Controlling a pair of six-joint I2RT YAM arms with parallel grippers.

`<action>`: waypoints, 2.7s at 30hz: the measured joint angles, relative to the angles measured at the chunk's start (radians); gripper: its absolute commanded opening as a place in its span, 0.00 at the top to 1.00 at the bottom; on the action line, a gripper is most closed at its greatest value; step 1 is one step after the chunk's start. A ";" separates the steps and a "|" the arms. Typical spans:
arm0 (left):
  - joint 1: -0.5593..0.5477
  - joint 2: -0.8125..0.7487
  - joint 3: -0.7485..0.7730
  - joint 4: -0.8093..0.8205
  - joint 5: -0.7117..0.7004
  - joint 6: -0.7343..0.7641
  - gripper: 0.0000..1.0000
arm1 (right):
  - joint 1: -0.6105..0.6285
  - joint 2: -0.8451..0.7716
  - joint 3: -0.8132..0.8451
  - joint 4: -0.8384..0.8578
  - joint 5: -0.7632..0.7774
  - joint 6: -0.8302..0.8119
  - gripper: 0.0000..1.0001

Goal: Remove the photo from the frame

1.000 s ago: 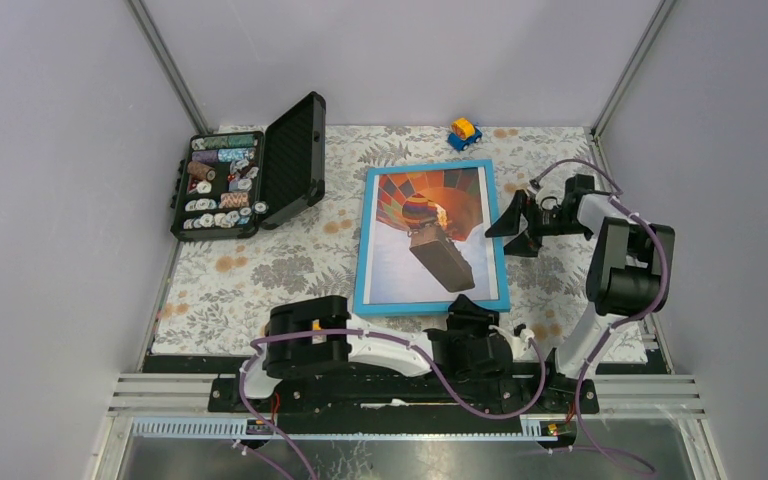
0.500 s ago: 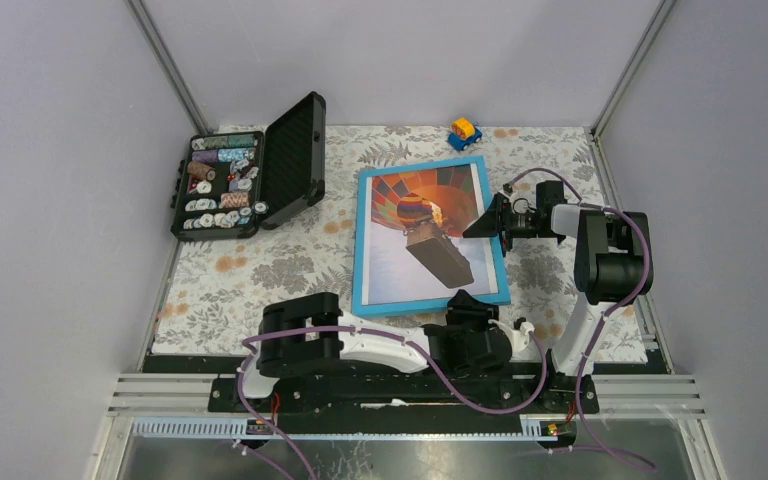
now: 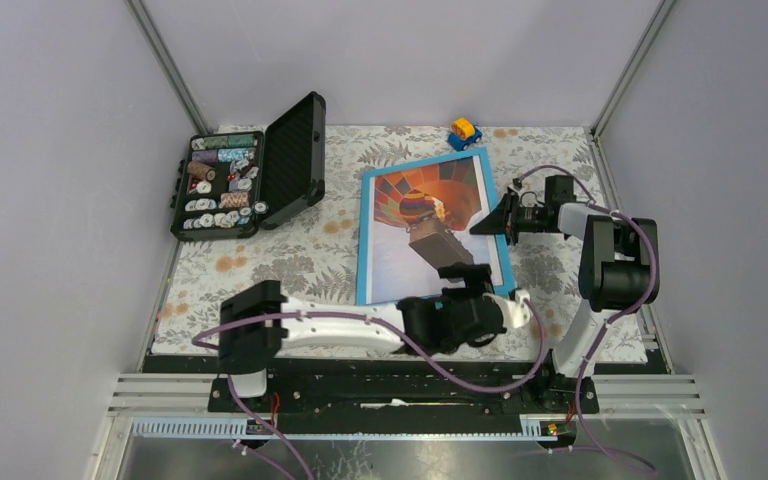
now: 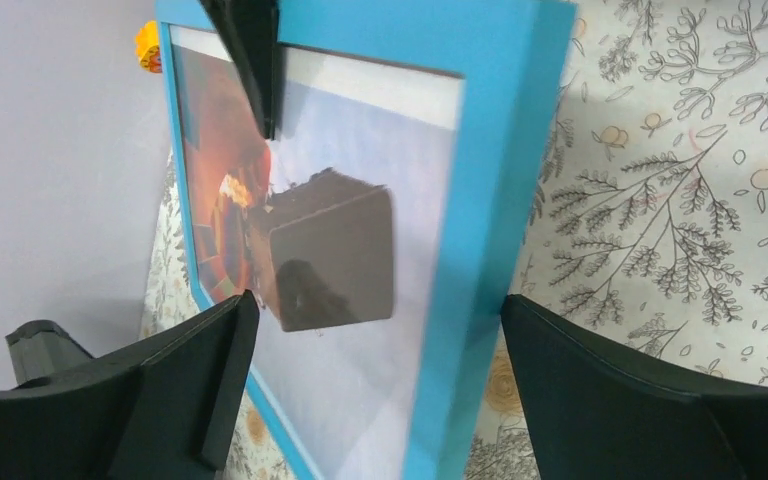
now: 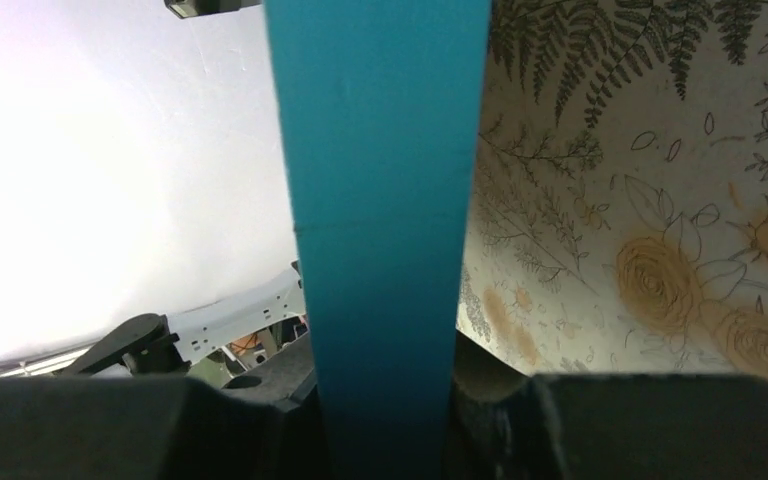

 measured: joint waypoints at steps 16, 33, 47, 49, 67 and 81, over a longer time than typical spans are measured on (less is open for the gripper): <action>0.323 -0.365 0.159 -0.384 0.454 -0.233 0.01 | -0.073 -0.060 0.566 -0.784 0.410 -0.397 1.00; 0.420 -0.393 0.053 -0.438 0.492 -0.293 0.01 | -0.077 -0.058 1.157 -1.218 0.838 -0.603 1.00; 0.520 -0.394 0.028 -0.442 0.512 -0.345 0.01 | -0.044 -0.056 1.275 -1.201 1.092 -0.856 1.00; 0.567 -0.394 0.028 -0.441 0.531 -0.365 0.01 | 0.003 -0.084 1.205 -1.164 1.142 -0.889 1.00; 0.887 -0.489 0.120 -0.505 0.886 -0.492 0.01 | 0.427 -0.454 0.465 -0.792 1.519 -1.046 0.97; 0.977 -0.547 0.152 -0.508 0.894 -0.546 0.01 | 0.660 -0.577 0.047 -0.490 1.756 -1.068 0.76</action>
